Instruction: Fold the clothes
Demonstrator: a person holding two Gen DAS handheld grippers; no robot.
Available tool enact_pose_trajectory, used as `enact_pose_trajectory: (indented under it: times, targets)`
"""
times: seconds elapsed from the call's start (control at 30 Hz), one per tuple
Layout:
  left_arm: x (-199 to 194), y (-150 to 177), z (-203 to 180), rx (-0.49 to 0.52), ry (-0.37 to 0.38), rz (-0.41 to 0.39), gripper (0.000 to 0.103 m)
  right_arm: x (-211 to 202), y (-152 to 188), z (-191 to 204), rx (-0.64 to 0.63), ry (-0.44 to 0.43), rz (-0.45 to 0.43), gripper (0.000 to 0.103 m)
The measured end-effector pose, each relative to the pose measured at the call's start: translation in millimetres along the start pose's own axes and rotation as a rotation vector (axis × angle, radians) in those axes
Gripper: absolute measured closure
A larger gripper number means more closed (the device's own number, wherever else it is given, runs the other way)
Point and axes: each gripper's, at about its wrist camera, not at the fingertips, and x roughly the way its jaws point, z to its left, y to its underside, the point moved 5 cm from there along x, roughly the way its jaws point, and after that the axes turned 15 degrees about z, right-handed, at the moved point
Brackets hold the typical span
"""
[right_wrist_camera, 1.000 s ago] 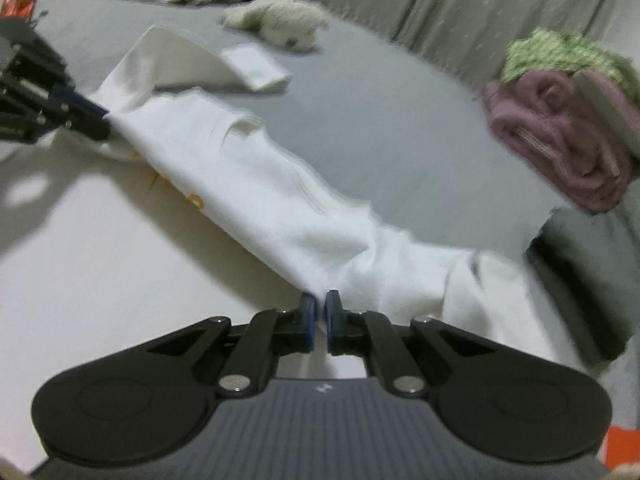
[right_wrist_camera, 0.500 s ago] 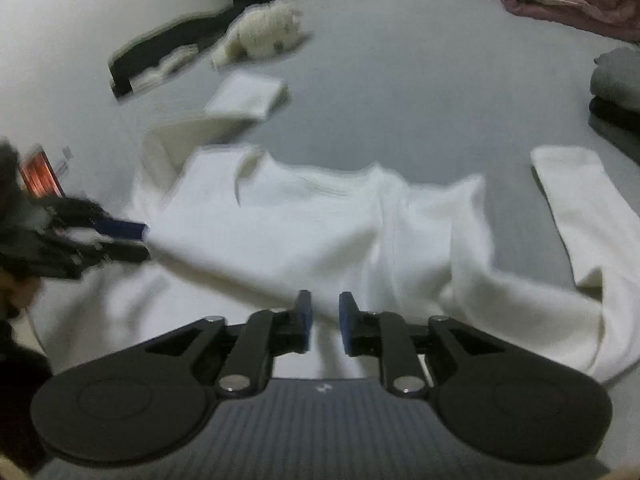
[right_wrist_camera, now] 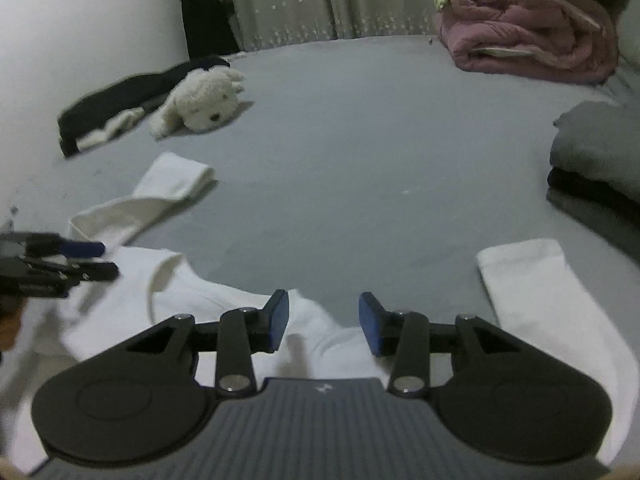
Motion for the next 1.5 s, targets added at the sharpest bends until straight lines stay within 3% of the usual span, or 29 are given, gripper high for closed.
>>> enact_pose_trajectory:
  times: [0.23,0.43,0.5,0.53,0.6,0.67,0.8,1.13,1.37,1.5]
  targets:
    - [10.7,-3.6,1.9,0.015,-0.044,-0.002,0.038,29.0,7.5,-0.1,-0.069,0.021,0.097,0.059]
    - [17.3,-8.8,-1.4,-0.003,-0.003,-0.011,0.041,30.4,11.6,4.9,-0.099,0.031,0.096,0.058]
    - [19.9,-10.2,-6.1,0.004,0.023,0.008,0.064,30.2,12.8,7.2,-0.108,0.029,0.098,0.059]
    - [20.5,-10.7,-7.8,0.004,0.021,0.009,0.067,30.7,13.0,8.4,-0.113,0.029,0.097,0.061]
    - [21.9,-11.9,-11.2,0.003,0.017,0.011,0.085,31.5,13.5,11.8,-0.123,0.024,0.095,0.073]
    - [22.5,-13.3,-13.5,-0.004,0.013,0.013,0.092,32.8,14.1,19.7,-0.137,0.016,0.089,0.086]
    - [20.5,-18.4,-16.9,-0.021,-0.025,0.013,0.093,30.8,15.0,35.0,-0.185,0.109,0.054,0.094]
    - [45.6,-67.7,-15.5,0.051,-0.107,0.032,0.093,32.9,-15.5,42.2,-0.209,0.315,-0.09,0.095]
    - [80.3,-107.9,11.7,-0.111,-0.104,0.003,0.093,64.1,-66.8,20.1,-0.119,0.341,-0.132,0.095]
    - [77.4,-122.6,7.5,-0.121,-0.18,-0.098,0.094,77.5,-92.4,11.1,-0.093,0.379,-0.172,0.095]
